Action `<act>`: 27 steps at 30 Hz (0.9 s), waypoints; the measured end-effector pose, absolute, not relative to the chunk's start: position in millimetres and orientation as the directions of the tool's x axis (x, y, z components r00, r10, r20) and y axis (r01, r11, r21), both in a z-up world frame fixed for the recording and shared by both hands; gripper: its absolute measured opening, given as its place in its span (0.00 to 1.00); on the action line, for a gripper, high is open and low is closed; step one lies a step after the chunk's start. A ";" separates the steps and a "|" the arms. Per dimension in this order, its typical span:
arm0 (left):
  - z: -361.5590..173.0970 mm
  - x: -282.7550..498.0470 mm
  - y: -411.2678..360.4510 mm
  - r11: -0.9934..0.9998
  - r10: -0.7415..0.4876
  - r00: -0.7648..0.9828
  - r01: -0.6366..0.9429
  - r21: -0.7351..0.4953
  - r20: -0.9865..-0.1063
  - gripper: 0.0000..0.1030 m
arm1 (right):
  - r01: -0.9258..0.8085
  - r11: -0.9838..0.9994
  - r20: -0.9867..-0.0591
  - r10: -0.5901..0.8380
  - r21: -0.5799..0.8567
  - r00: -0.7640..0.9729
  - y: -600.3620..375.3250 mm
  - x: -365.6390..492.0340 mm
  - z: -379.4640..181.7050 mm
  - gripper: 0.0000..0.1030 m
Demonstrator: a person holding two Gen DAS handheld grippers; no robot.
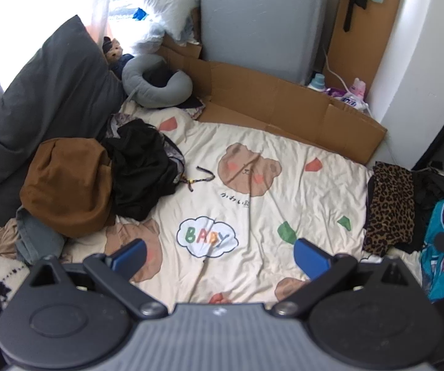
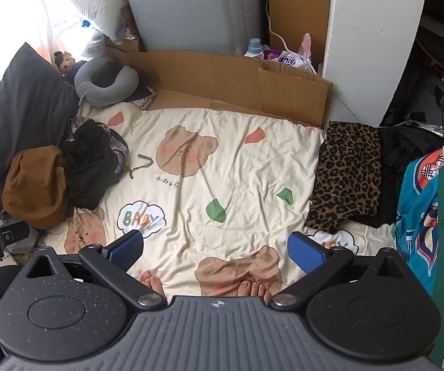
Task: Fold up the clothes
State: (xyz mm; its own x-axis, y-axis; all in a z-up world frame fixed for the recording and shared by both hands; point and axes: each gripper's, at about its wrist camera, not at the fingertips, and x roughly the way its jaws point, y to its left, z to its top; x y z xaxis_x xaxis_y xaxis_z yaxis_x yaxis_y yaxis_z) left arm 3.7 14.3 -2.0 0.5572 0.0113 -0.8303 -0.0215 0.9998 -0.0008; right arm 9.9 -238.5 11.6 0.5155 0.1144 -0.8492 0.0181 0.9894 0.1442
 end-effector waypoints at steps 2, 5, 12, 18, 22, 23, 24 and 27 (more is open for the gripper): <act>-3.1 4.4 18.7 1.000 0.018 0.554 -0.027 0.004 -0.833 0.99 | 0.018 0.989 -0.849 0.114 0.143 0.516 -239.0 12.7 11.6 0.99; -4.9 5.3 26.0 0.999 0.028 0.547 -0.040 0.007 -0.837 0.99 | 0.017 0.990 -0.850 0.114 0.142 0.515 -240.0 17.3 11.5 0.99; -8.4 5.6 49.9 0.996 0.056 0.532 -0.091 0.008 -0.845 0.99 | 0.000 0.991 -0.852 0.112 0.130 0.512 -240.6 28.0 13.5 0.99; -6.1 7.8 69.2 0.993 0.070 0.537 -0.118 0.007 -0.840 0.99 | -0.013 0.993 -0.851 0.106 0.115 0.515 -242.0 42.4 16.4 0.99; -2.7 12.6 78.7 0.991 0.080 0.543 -0.134 0.008 -0.836 0.99 | -0.020 0.993 -0.856 0.111 0.118 0.505 -239.7 52.5 12.3 0.99; -2.1 14.1 80.7 0.990 0.083 0.544 -0.137 0.009 -0.835 0.99 | -0.023 0.993 -0.857 0.112 0.116 0.502 -238.4 54.5 10.8 0.99; -1.5 15.6 82.8 0.990 0.086 0.545 -0.140 0.010 -0.834 0.99 | -0.026 0.993 -0.859 0.114 0.117 0.499 -236.9 56.5 9.5 0.99; -0.5 19.9 87.8 0.990 0.084 0.550 -0.144 0.005 -0.831 0.99 | -0.035 0.992 -0.861 0.122 0.121 0.494 -232.3 62.7 7.2 0.99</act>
State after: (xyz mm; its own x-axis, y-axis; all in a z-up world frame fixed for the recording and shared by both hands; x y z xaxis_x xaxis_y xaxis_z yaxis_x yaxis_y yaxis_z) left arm 19.9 87.8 -0.5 0.5497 0.0839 -0.8311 -0.1443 0.9895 0.0045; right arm 62.7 -232.3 7.2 0.4938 0.1224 -0.8609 -0.0354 0.9921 0.1207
